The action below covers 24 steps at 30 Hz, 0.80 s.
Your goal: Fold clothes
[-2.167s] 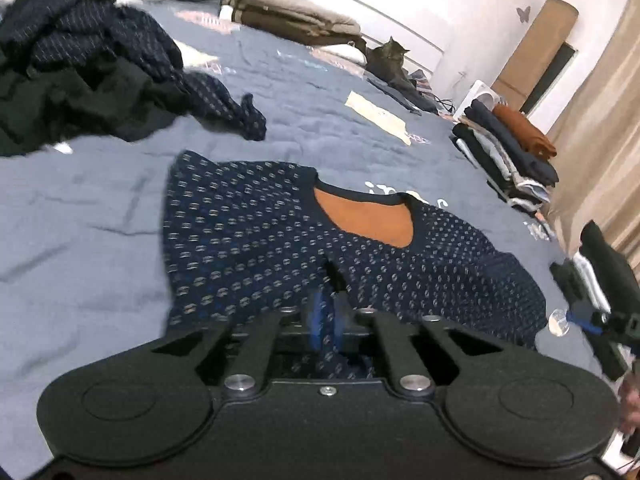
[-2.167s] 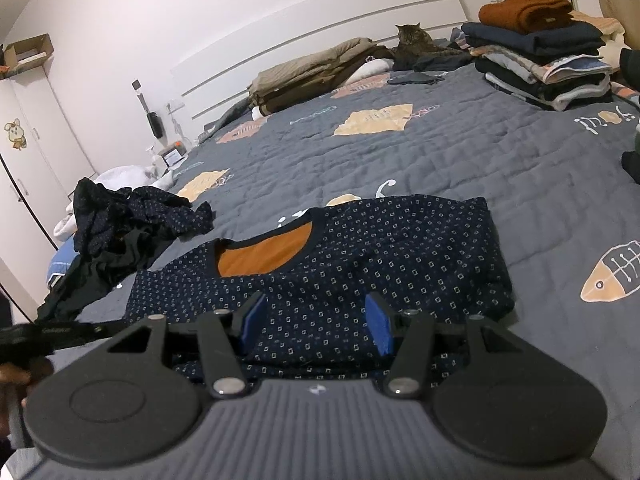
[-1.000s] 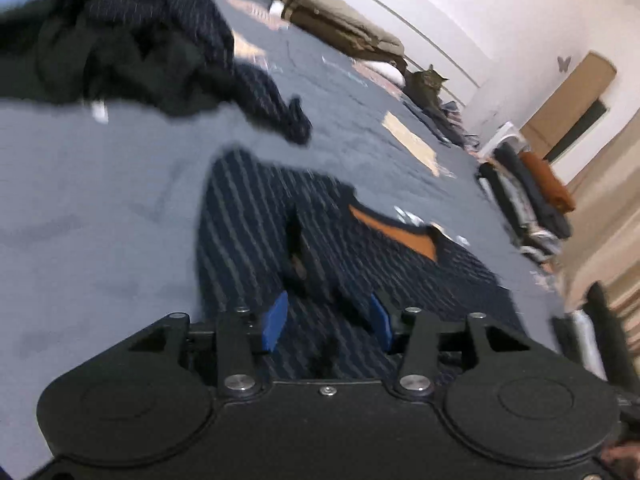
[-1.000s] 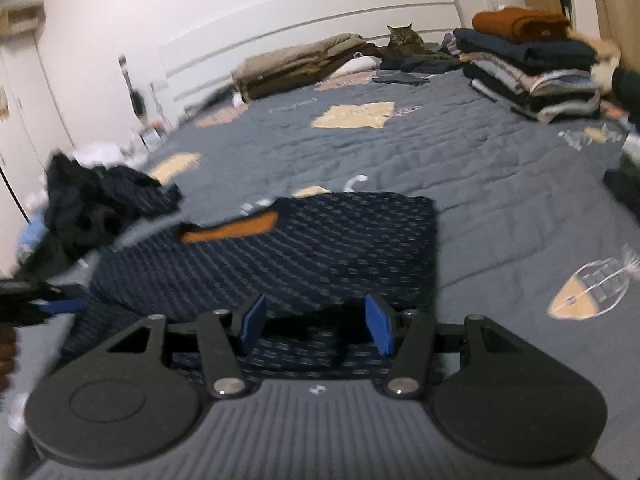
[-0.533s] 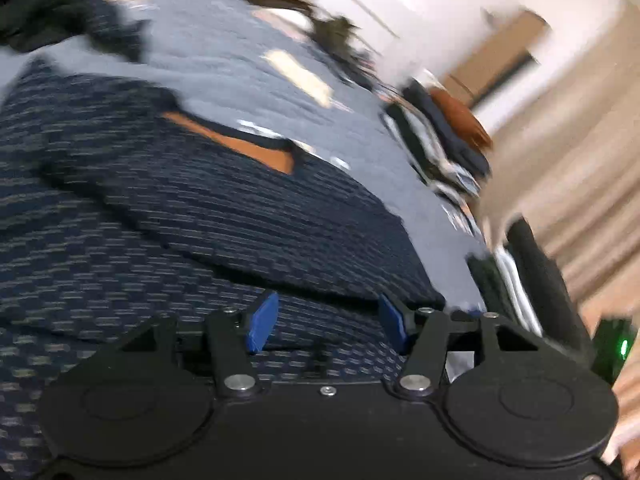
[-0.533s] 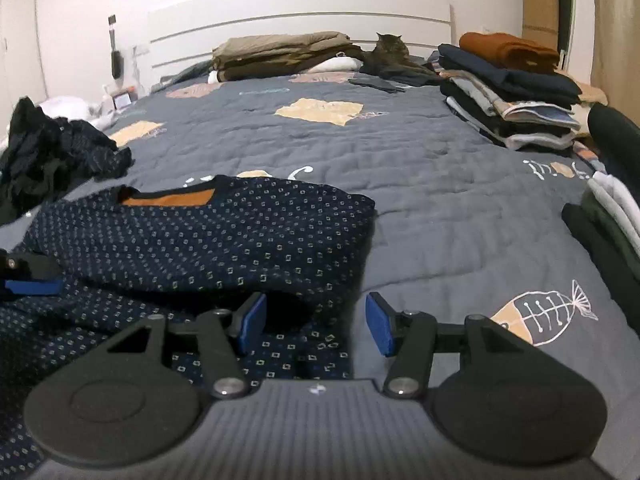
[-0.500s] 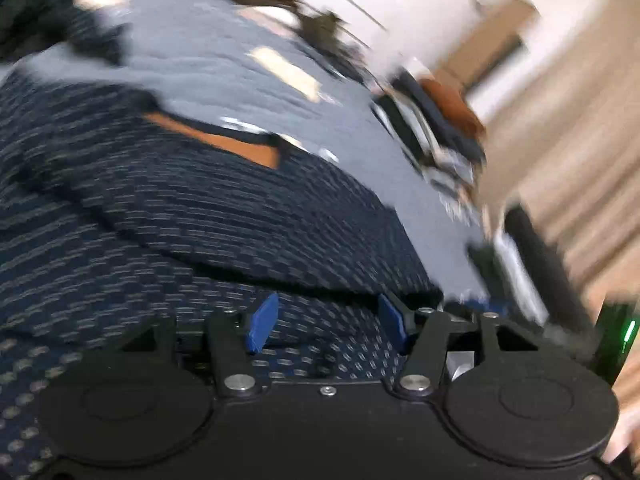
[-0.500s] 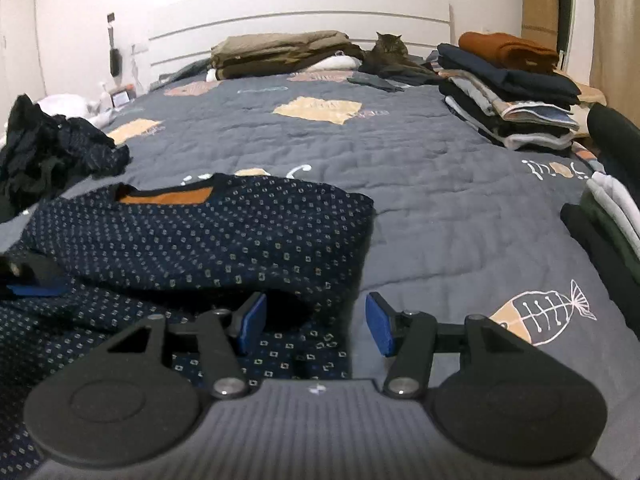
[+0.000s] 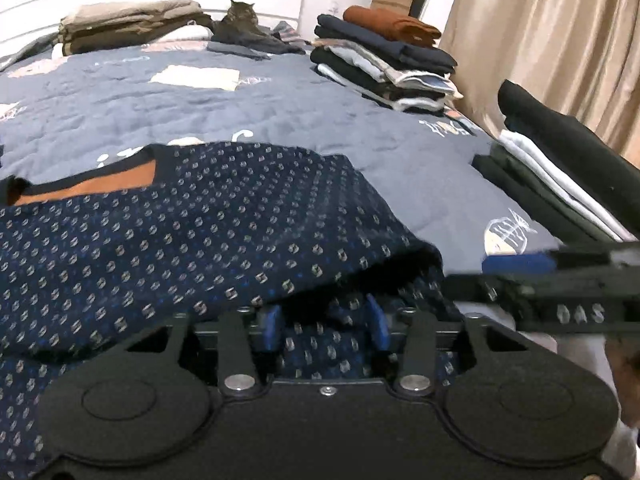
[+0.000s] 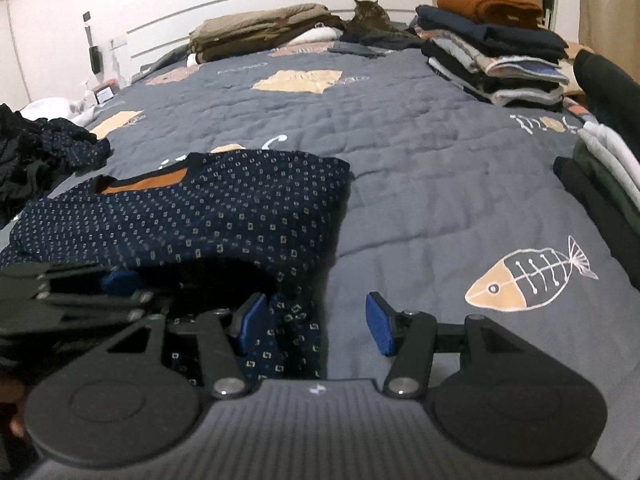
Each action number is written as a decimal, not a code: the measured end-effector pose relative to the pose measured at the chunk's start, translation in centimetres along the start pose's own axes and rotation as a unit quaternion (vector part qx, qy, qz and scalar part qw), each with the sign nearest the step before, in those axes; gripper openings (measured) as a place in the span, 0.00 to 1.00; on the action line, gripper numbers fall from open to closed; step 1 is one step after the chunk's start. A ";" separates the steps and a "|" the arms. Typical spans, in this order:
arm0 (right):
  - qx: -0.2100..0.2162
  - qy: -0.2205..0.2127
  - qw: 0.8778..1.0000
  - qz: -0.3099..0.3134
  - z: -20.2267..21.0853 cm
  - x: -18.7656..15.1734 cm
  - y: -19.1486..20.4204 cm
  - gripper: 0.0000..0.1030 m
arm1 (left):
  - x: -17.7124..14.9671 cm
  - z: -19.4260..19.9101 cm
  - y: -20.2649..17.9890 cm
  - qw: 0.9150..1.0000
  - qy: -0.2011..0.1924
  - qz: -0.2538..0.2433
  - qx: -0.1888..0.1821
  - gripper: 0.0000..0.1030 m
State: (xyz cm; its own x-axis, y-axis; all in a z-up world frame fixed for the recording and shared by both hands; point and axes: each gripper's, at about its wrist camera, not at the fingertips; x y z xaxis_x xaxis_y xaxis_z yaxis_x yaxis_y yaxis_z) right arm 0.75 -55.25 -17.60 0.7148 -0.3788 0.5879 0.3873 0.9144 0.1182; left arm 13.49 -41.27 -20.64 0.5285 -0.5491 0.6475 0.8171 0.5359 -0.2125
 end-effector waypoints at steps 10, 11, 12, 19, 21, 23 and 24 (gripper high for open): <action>0.013 -0.019 0.997 -0.070 1.2 0.5 -3.0 0.53 | -1.5 -0.2 -2.6 0.993 0.013 -0.103 -0.065 0.30; 0.016 -0.018 0.997 -0.067 1.0 0.5 -2.9 0.53 | -1.8 0.2 -2.6 0.991 0.019 -0.108 -0.077 0.31; 0.020 -0.016 0.998 -0.058 0.9 0.5 -2.6 0.53 | -2.1 0.7 -2.7 0.989 0.023 -0.116 -0.088 0.31; 0.085 -0.016 0.996 -0.009 0.2 0.3 0.8 0.53 | -4.9 5.3 -0.9 0.991 0.026 -0.122 -0.054 0.43; 0.112 -0.022 0.993 -0.008 0.0 0.2 1.5 0.53 | -5.1 6.5 0.1 0.993 0.024 -0.105 -0.051 0.46; 0.132 -0.021 0.991 0.000 -0.1 0.1 2.0 0.53 | -5.3 7.5 1.1 0.995 0.020 -0.088 -0.046 0.49; 0.135 -0.022 0.991 0.008 -0.1 0.1 2.4 0.53 | -5.4 8.0 1.4 0.995 0.018 -0.082 -0.045 0.52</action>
State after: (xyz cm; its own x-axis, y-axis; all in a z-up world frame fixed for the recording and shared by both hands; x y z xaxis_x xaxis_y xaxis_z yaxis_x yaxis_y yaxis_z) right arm 1.79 -53.12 -17.35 0.6906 -0.3627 0.6257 0.2021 0.9275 0.3145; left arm 9.93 -32.42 -18.57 0.3927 -0.6483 0.6523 0.9096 0.3784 -0.1714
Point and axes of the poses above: each gripper's, at about its wrist camera, not at the fingertips, and z roughly against the way its jaws point, y to its left, x to its top, and after that the axes turned 10 degrees about y, right-handed
